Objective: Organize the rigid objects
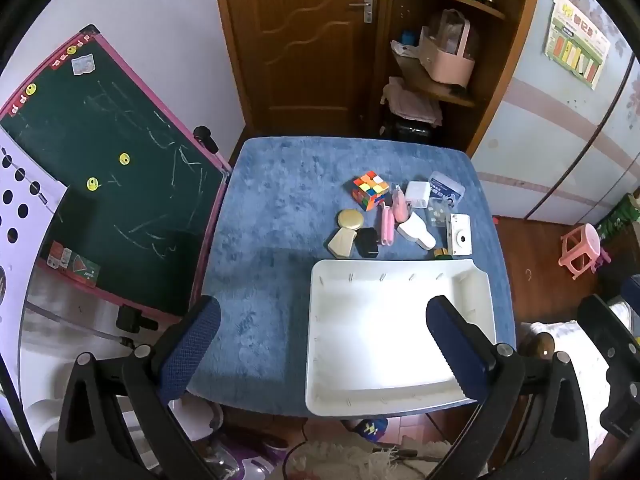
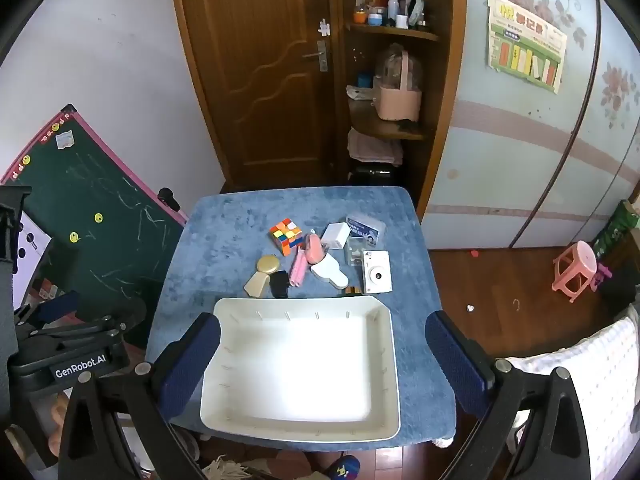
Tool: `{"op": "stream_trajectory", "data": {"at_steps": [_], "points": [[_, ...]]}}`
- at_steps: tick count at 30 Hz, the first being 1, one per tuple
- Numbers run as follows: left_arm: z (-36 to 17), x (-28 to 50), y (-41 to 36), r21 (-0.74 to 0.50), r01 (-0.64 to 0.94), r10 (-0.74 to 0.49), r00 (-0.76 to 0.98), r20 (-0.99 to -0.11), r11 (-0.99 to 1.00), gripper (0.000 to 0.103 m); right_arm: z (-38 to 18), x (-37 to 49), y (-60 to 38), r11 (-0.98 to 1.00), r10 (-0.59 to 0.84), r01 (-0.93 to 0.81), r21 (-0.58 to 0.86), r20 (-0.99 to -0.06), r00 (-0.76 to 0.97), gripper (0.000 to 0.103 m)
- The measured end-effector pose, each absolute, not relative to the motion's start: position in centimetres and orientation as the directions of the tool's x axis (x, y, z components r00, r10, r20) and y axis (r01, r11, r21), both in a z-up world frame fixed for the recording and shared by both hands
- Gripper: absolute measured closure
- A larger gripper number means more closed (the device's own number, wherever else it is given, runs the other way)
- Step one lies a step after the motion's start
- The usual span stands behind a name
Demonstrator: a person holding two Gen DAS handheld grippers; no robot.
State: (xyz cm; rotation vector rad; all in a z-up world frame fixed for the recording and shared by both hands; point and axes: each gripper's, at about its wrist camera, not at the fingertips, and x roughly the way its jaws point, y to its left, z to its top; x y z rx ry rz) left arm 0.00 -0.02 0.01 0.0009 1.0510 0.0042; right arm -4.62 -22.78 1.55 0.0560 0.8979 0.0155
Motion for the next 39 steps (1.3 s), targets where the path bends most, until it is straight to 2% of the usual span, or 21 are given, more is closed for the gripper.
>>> {"op": "stream_trajectory", "data": {"at_steps": [39], "points": [[-0.4, 1.4, -0.8, 0.000, 0.035, -0.017, 0.490, -0.871, 0.999, 0.001, 0.9, -3.5, -21.5, 0.999, 0.000, 0.027, 0.021, -0.785, 0.619, 0.000]]}}
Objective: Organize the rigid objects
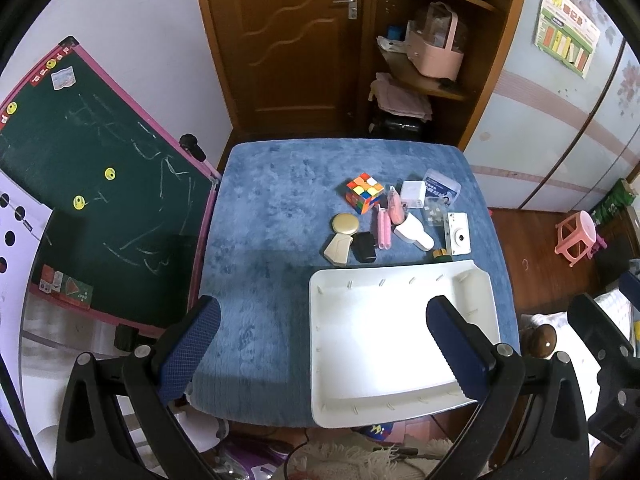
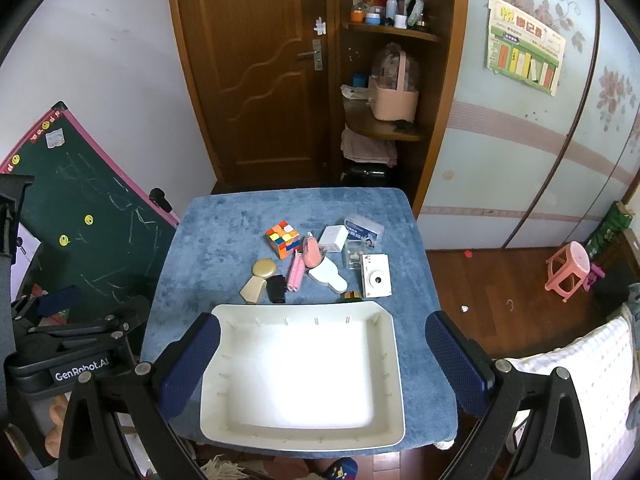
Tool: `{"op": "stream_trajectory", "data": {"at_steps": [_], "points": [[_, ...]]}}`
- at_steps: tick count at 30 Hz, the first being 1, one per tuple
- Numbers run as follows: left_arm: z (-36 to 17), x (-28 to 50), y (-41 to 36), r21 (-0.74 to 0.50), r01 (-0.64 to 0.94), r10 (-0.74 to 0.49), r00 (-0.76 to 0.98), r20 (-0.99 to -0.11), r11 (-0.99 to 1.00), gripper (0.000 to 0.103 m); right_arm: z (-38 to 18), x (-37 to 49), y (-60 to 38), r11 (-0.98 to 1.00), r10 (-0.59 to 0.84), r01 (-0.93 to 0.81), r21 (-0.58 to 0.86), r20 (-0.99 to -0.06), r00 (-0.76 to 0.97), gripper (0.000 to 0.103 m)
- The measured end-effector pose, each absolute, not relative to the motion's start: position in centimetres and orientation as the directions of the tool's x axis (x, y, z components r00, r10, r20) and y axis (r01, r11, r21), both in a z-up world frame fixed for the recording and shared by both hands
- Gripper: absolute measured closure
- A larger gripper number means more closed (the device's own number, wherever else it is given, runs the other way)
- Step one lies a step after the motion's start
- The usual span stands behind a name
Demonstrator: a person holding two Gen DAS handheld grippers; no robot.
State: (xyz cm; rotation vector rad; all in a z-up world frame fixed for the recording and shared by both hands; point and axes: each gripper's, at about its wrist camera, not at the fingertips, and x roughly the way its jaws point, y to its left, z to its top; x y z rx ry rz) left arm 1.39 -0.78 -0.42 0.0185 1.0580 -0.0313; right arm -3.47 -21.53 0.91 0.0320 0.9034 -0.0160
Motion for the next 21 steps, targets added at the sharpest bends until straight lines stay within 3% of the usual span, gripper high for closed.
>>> {"op": "stream_trajectory", "data": {"at_steps": [21], "points": [[-0.36, 2.24, -0.91, -0.005, 0.079, -0.043, 0.488, -0.872, 0.997, 0.001, 0.93, -3.50, -21.45, 0.997, -0.030, 0.077, 0.022, -0.787, 0.616, 0.000]]}}
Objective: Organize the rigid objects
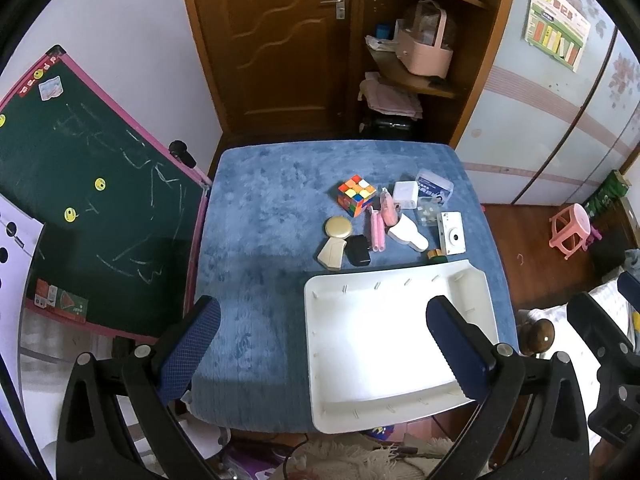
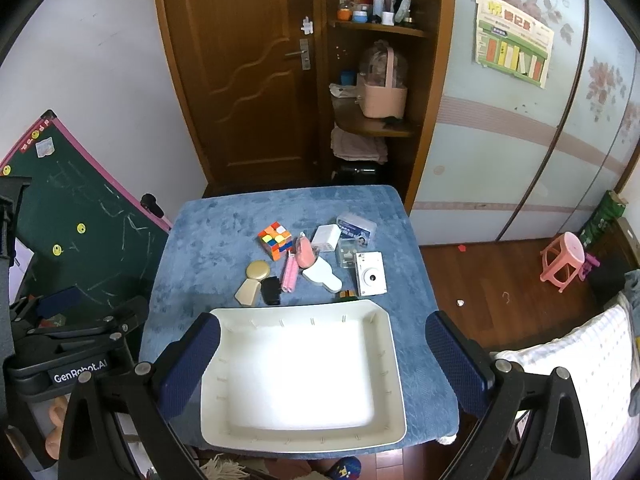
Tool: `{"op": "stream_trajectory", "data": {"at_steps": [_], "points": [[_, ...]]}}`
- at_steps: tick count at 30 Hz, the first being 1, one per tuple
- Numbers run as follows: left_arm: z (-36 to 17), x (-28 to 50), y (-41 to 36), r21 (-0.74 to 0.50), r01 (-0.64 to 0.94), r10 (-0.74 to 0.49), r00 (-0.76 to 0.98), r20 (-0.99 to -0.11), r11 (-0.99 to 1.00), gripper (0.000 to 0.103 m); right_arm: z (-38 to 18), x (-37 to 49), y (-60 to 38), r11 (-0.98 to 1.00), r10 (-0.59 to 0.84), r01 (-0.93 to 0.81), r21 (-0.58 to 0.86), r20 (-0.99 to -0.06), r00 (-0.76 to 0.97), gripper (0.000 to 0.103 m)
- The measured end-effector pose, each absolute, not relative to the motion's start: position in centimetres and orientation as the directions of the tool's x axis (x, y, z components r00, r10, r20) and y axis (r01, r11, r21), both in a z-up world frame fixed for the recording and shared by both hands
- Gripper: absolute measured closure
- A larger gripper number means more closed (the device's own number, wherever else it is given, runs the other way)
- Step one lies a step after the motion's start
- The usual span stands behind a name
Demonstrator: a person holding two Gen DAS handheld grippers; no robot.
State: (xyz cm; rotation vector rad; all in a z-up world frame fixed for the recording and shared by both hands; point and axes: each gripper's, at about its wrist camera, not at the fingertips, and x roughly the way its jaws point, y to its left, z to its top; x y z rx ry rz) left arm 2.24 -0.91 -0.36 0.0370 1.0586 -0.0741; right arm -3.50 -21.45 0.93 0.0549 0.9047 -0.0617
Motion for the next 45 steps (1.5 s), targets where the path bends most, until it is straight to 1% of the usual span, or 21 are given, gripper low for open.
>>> {"op": "stream_trajectory", "data": {"at_steps": [14, 38, 45], "points": [[-0.3, 2.4, -0.9, -0.007, 0.088, -0.049, 0.491, -0.870, 0.996, 0.001, 1.1, -3.2, -21.0, 0.996, -0.041, 0.089, 0.018, -0.789, 0.613, 0.000], [0.1, 4.6, 1.0, -0.050, 0.166, -0.128, 0.503, -0.855, 0.985, 0.001, 2.1, -2.3, -19.7, 0.985, -0.091, 0.169, 0.022, -0.772, 0.629, 0.000], [0.4, 4.9, 1.0, -0.054, 0.188, -0.144, 0.506, -0.851, 0.981, 0.001, 2.5, -2.1, -20.2, 0.980, -0.065, 0.186, 0.070, -0.772, 0.633, 0.000]]}}
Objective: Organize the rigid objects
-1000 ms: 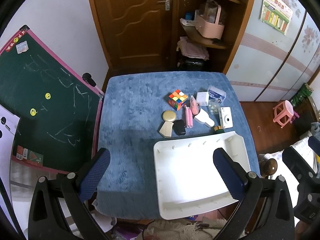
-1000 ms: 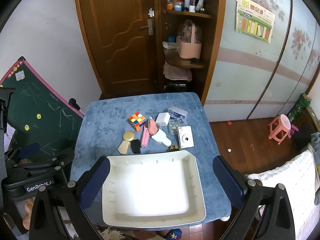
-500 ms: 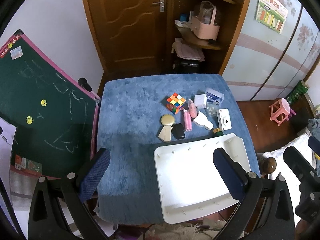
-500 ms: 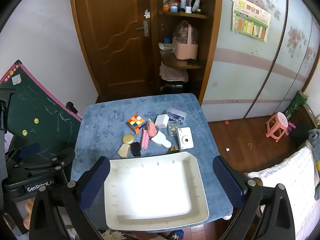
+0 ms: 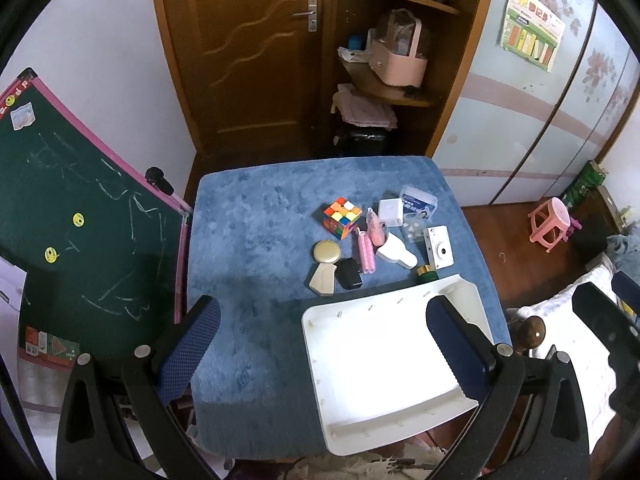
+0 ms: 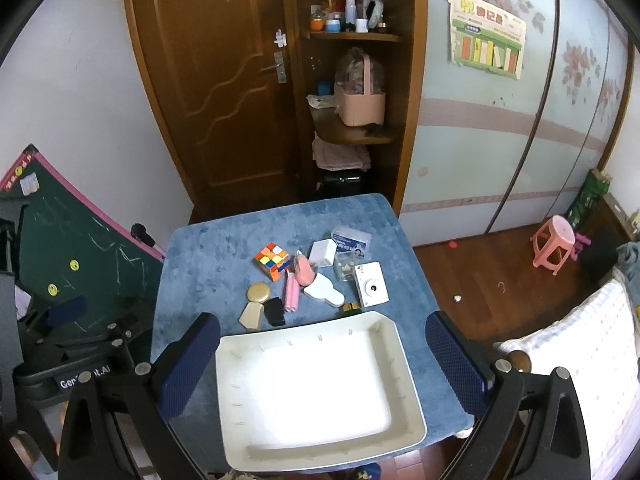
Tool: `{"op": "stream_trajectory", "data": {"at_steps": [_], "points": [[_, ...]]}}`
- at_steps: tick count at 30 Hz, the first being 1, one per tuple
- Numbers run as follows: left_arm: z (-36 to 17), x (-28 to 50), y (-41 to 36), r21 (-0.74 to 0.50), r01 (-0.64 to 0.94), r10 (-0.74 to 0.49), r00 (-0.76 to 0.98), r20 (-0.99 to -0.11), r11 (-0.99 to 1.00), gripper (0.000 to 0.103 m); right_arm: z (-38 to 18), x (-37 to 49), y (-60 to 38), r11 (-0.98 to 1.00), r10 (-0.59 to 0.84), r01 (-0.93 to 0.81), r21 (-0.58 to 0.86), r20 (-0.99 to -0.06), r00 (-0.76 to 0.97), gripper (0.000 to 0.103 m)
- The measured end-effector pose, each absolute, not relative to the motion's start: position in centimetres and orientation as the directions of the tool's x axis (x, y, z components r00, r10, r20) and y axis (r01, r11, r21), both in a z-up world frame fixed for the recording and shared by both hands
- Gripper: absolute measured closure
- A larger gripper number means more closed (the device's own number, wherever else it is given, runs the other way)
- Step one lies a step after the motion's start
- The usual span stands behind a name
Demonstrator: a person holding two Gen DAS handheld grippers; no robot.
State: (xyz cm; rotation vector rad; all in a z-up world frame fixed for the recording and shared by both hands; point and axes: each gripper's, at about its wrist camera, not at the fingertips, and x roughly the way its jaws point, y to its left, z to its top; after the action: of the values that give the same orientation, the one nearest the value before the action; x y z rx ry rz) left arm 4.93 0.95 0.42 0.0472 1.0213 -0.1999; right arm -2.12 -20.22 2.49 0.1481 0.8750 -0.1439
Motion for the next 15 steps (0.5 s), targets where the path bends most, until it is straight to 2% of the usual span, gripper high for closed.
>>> {"op": "stream_trajectory", "data": {"at_steps": [15], "points": [[-0.2, 5.8, -0.2, -0.038, 0.168, -0.119, 0.505, -0.855, 0.985, 0.001, 2.7, -1.6, -21.8, 0.979, -0.046, 0.181, 0.094, -0.762, 0.646, 0.000]]}}
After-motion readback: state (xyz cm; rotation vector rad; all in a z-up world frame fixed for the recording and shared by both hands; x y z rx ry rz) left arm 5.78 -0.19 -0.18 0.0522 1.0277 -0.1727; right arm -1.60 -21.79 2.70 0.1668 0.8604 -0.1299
